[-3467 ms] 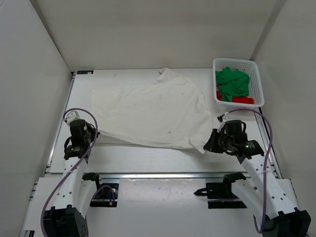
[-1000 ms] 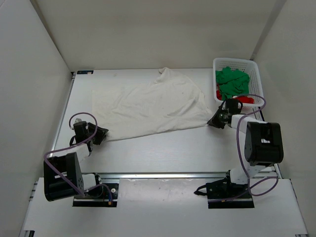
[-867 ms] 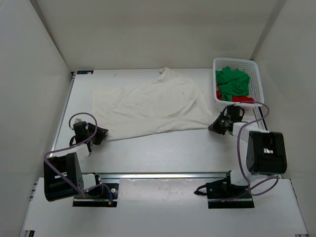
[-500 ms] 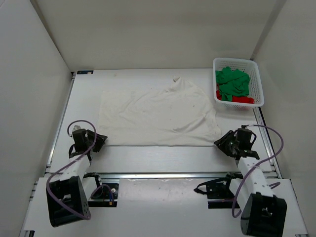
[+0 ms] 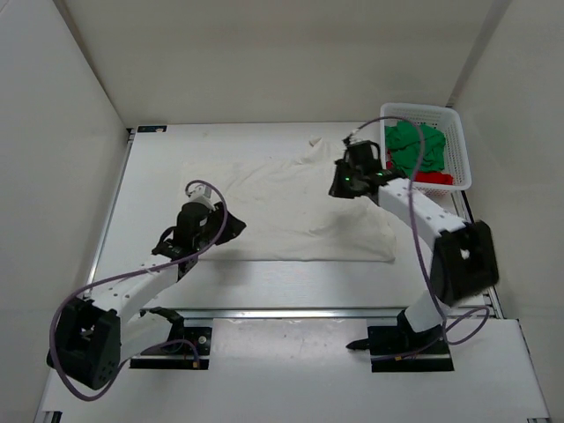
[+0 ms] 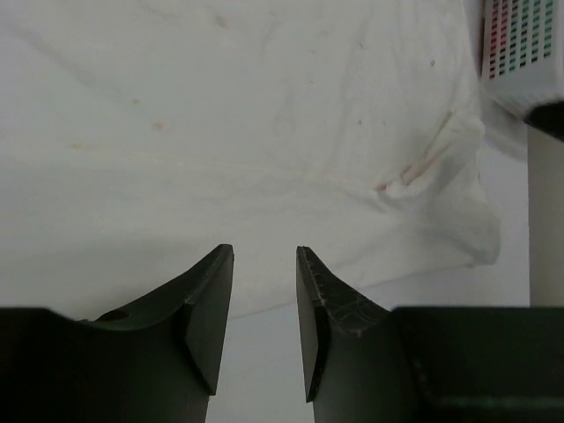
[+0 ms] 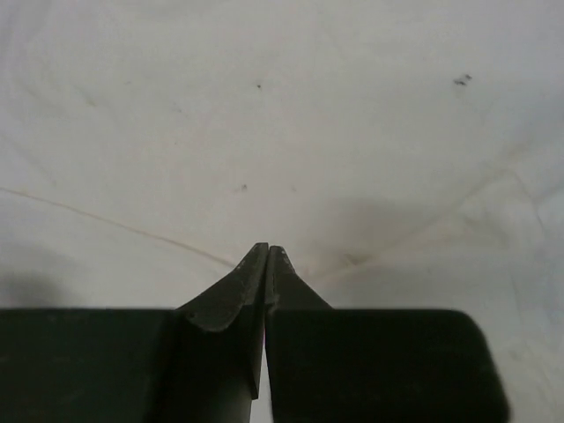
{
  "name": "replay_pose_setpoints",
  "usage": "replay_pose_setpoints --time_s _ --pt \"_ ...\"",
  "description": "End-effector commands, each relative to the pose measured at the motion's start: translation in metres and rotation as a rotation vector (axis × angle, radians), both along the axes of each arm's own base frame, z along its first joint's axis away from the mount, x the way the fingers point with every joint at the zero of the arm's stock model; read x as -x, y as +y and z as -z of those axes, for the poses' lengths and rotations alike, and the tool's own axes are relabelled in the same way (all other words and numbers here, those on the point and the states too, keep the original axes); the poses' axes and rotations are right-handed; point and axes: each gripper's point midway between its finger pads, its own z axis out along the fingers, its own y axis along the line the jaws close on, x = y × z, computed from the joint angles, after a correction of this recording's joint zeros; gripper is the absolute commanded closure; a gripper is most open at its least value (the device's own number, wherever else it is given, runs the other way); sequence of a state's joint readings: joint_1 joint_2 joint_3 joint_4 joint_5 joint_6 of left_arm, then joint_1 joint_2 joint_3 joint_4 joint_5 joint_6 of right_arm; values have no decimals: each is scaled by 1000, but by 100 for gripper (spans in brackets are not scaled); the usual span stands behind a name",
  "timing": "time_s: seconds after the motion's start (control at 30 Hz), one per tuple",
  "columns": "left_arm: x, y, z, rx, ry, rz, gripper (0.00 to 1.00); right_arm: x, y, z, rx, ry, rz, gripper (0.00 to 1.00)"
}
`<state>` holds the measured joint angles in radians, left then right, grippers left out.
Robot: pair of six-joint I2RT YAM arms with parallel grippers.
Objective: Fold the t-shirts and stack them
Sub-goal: Fold the flattened tshirt in 1/3 of the way
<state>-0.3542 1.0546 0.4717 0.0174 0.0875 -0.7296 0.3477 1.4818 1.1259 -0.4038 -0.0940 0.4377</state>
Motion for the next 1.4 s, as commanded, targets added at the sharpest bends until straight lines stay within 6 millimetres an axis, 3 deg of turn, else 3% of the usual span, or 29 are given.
replay_pose_setpoints --time_s 0.0,0.1,0.23,0.37,0.4,0.57,0.6,0.67,0.83,1.03,1.17,1.2,1.37 --pt "-3 -17 5 -94 -42 73 54 -11 8 47 221 103 -115 100" --pt "4 -32 14 -94 -29 133 55 -23 7 74 276 153 -120 100" --pt "12 -50 8 -85 -50 188 54 -10 2 95 310 191 -121 95" --pt "14 -49 10 -82 -46 197 54 22 -3 108 305 243 -120 95" --pt "13 -47 10 -81 -43 188 54 26 -1 103 300 224 -123 95" --pt "13 -48 16 -80 -32 191 53 68 -7 113 270 229 -90 95" --pt "14 -49 16 -73 -28 197 54 70 -7 105 256 203 -92 95" --pt "13 -47 17 -81 -29 189 53 89 -9 113 255 211 -80 94" --pt "14 -44 24 -93 -9 183 54 104 -10 100 210 132 -57 92" --pt "13 -41 30 -85 12 173 53 135 -10 116 162 179 -89 91" --pt "11 -36 31 -95 10 157 54 152 10 112 148 207 -189 91" --pt "12 -39 32 -95 8 162 53 154 16 105 161 193 -217 89" --pt "12 -40 30 -85 8 166 54 116 20 62 94 80 -181 73"
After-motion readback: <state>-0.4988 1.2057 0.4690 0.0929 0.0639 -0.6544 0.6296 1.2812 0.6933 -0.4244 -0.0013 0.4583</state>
